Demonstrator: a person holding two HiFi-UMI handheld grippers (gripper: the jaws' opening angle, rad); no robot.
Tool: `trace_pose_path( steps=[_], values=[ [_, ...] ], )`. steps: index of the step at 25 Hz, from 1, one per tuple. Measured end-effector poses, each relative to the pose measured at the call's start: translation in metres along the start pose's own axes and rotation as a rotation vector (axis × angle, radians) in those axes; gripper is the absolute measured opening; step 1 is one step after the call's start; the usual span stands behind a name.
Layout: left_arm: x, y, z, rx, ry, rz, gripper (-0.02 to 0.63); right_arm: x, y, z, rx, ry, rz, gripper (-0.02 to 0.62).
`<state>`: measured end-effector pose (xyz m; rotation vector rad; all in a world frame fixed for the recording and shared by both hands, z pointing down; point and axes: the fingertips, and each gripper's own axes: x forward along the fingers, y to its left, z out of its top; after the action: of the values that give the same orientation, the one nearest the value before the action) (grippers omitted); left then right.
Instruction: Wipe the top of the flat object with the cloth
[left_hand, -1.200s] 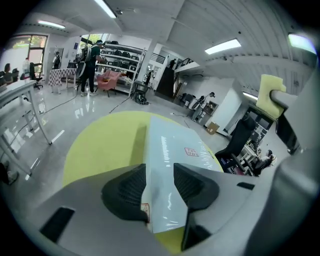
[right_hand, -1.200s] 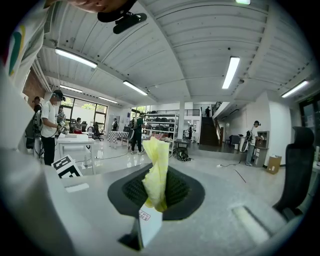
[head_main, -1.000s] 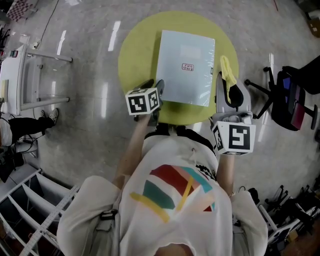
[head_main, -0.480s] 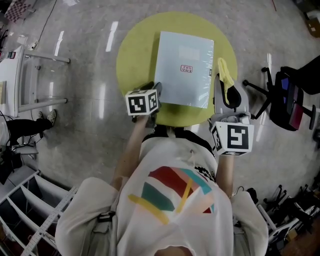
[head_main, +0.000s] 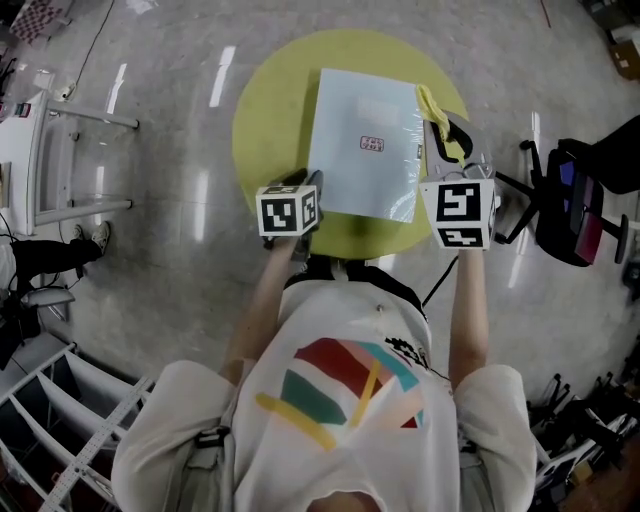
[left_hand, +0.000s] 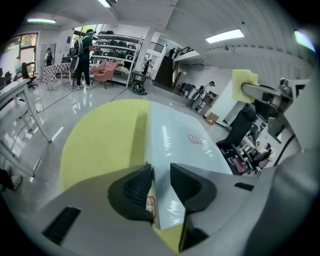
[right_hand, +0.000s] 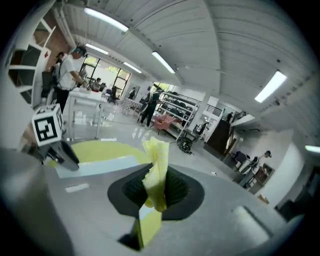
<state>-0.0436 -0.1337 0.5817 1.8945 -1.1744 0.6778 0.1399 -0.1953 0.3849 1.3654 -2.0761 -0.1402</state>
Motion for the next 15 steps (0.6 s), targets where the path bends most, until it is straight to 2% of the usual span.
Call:
trace_pose_path(
  steps=[8,11,15],
  values=[
    [0.001,-0.001,-0.001,0.015,0.013,0.005,0.124,0.112,-0.01,-0.069,-0.43,0.317,0.166,0.028],
    [0.002,-0.002,-0.002,0.015,0.027,0.002,0.123,0.139,-0.01,-0.094,-0.52,0.411,0.21,0.027],
    [0.002,-0.002,-0.001,0.02,0.027,0.005,0.123,0.165,-0.003,-0.108,-0.589,0.475,0.275,0.026]
  ],
)
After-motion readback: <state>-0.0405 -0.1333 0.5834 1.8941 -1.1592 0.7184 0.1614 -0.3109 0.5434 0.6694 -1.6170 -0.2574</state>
